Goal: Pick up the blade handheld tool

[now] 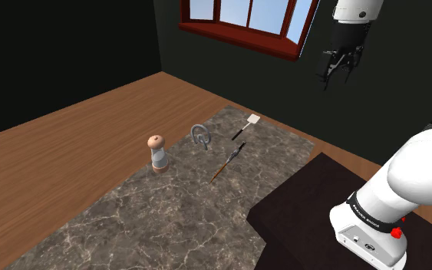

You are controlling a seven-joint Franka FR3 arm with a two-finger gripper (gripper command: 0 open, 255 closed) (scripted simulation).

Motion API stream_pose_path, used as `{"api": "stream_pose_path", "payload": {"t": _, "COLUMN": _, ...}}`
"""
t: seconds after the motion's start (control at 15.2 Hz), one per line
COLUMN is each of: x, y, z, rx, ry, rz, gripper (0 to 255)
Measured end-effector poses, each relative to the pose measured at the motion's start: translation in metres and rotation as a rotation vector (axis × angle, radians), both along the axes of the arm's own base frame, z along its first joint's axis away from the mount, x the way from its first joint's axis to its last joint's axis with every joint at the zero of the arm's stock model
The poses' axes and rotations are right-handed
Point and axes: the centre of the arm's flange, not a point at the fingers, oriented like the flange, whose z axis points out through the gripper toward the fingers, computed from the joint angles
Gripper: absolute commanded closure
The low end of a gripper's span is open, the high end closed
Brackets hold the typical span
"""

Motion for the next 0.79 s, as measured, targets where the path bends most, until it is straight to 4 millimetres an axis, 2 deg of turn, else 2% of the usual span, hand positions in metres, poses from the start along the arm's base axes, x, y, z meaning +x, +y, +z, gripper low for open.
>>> {"api": "stream_pose_path", "payload": {"t": 0.07, "x": 0.000, "y": 0.000, "z": 0.000, "rx": 0.000, "ry": 0.000, "rz": 0.000, "gripper": 0}}
{"api": "stream_pose_path", "payload": {"t": 0.2, "x": 0.002, "y": 0.009, "z": -0.012, "rx": -0.002, "ry": -0.007, "rz": -0.033, "gripper": 0}}
{"api": "stream_pose_path", "payload": {"t": 0.79, "x": 0.028, "y": 0.054, "z": -0.110, "rx": -0.017, "ry": -0.064, "rz": -0.279, "gripper": 0}}
